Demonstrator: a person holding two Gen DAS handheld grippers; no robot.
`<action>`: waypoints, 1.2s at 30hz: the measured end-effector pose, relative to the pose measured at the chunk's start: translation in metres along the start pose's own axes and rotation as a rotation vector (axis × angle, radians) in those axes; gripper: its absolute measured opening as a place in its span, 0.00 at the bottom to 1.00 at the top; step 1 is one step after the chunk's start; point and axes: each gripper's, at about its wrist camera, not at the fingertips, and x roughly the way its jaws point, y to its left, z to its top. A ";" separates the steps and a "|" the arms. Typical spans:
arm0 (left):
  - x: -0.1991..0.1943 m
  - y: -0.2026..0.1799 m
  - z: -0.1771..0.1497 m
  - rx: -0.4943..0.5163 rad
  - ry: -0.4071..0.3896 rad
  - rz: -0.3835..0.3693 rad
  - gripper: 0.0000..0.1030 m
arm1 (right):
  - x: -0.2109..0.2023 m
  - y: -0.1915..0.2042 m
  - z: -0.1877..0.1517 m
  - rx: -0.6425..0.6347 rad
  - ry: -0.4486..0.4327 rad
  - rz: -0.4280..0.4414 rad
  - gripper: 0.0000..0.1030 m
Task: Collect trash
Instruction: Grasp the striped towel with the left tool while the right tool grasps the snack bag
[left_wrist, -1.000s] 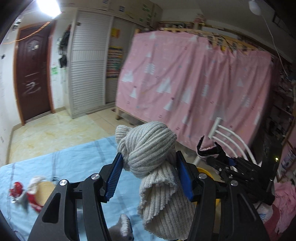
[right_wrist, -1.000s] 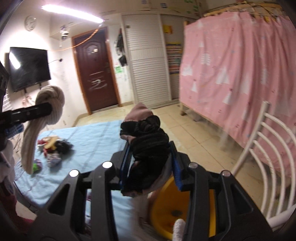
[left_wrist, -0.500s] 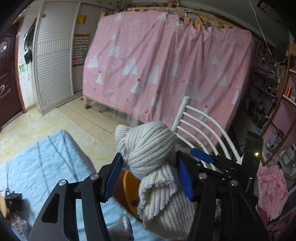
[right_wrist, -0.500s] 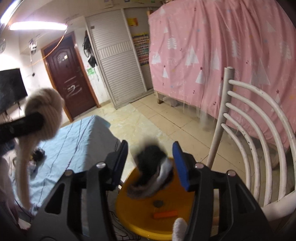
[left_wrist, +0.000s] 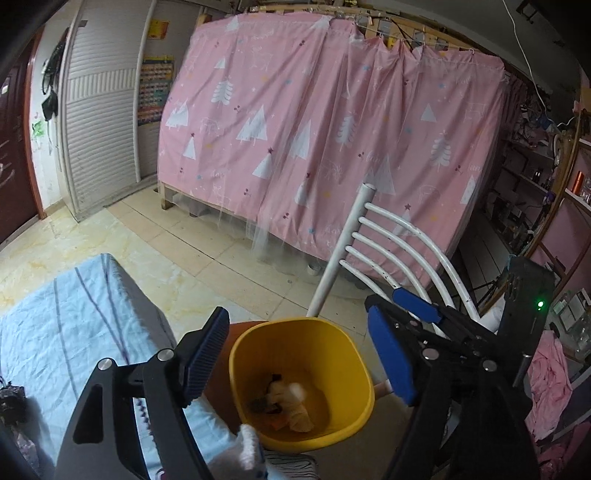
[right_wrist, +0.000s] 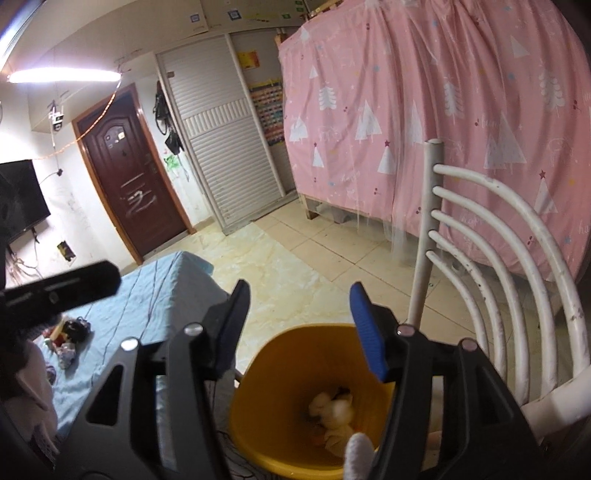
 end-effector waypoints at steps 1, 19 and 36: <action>-0.004 0.002 -0.001 -0.001 -0.006 0.006 0.67 | 0.000 0.003 0.001 -0.006 0.001 0.006 0.55; -0.153 0.100 -0.041 -0.060 -0.141 0.199 0.71 | 0.014 0.154 -0.002 -0.195 0.059 0.201 0.64; -0.214 0.235 -0.117 -0.253 -0.080 0.477 0.75 | 0.057 0.288 -0.031 -0.441 0.200 0.478 0.67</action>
